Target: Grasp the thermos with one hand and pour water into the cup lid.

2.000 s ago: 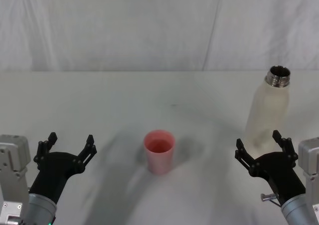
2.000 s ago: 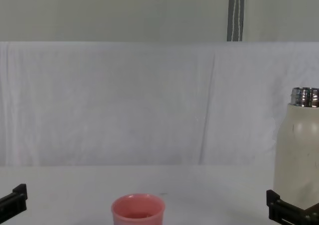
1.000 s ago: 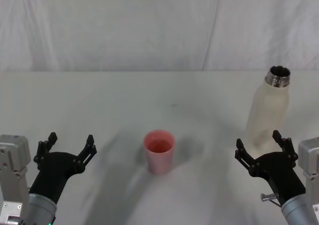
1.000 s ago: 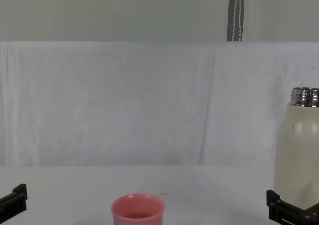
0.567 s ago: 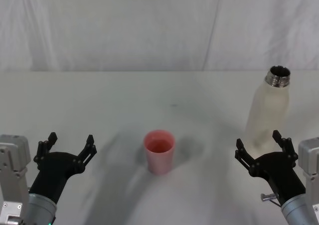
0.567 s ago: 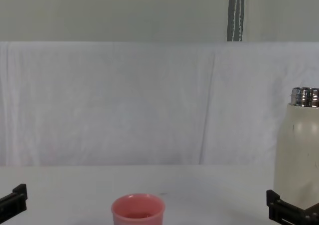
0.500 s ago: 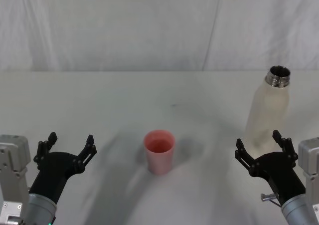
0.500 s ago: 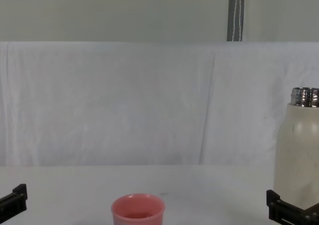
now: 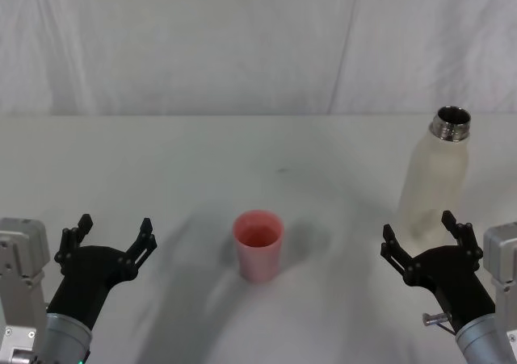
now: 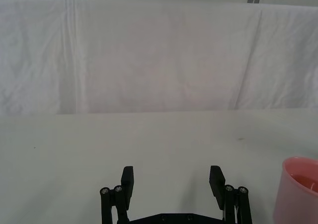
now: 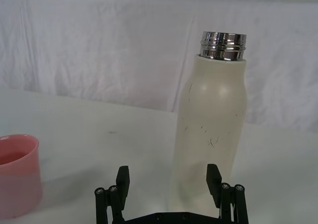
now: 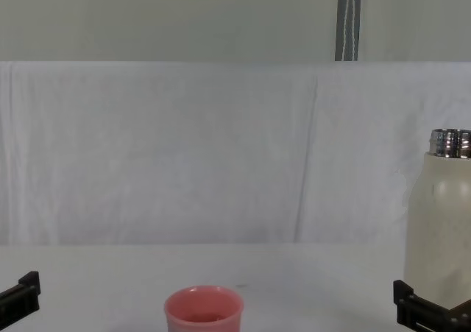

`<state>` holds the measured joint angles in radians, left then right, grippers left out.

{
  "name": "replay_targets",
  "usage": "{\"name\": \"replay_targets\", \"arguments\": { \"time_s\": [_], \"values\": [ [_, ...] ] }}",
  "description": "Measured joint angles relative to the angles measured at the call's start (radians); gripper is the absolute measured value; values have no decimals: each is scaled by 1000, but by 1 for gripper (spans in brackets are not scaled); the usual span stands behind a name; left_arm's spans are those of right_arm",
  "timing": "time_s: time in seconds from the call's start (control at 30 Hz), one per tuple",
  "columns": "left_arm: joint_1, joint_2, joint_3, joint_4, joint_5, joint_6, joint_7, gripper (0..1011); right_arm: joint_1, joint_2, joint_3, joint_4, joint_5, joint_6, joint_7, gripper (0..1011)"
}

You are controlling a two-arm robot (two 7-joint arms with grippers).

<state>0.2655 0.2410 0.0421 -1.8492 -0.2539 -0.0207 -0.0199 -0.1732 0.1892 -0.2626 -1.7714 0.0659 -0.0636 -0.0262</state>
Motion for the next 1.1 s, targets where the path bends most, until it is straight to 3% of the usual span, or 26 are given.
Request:
{"name": "replay_targets", "arguments": {
  "time_s": [1.1],
  "values": [
    [0,0,0,0,0,0,0,1001,0,0,0,0,0,0,0,1000]
  ]
}}
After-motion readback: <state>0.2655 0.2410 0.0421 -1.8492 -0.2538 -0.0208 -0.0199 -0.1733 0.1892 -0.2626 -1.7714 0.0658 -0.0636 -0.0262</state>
